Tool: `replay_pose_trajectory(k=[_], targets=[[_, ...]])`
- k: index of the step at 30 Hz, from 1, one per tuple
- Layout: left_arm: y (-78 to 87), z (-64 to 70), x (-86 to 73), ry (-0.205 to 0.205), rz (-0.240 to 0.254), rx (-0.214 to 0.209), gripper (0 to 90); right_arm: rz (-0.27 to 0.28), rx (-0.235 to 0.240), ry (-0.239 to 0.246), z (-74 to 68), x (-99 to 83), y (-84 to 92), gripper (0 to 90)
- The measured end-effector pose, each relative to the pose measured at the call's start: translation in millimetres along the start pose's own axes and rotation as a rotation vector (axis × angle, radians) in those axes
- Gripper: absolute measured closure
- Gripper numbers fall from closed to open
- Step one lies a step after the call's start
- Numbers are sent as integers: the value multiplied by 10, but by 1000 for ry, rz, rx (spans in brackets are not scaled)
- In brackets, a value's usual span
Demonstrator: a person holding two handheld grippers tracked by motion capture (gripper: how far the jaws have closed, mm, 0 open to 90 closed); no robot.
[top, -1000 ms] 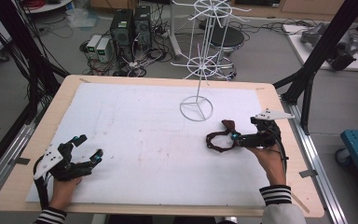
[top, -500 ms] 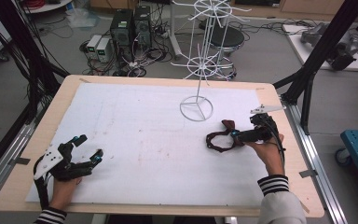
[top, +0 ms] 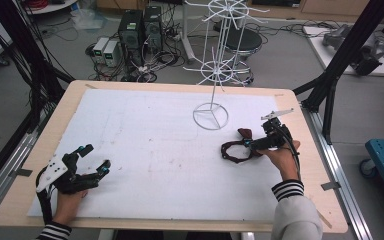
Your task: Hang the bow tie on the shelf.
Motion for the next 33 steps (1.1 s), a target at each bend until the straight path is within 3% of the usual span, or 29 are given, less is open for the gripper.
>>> replay_pose_trajectory(k=[14,17,23,33], targets=[[0,-1,0,0,-1,0,139,-94,-17,1,28,-25,-190,71],[0,-1,0,1,-1,0,139,-114,-19,8,18,-29,-220,160],[-1,-1,1,3,0,0,139,-147,-37,21,29,-48,-284,188],[-1,-2,0,3,-2,0,140,-206,-51,27,32,-88,-327,405]])
Point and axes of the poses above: each handheld gripper's, and its own axes: y roughly backward along the jaws, x roughly out of its top, z roughly to its right, the point moved 7 cm from there along -y, roughly forward along the jaws, and after that the axes turned 5 degrees about -z, right-handed, at the moved point
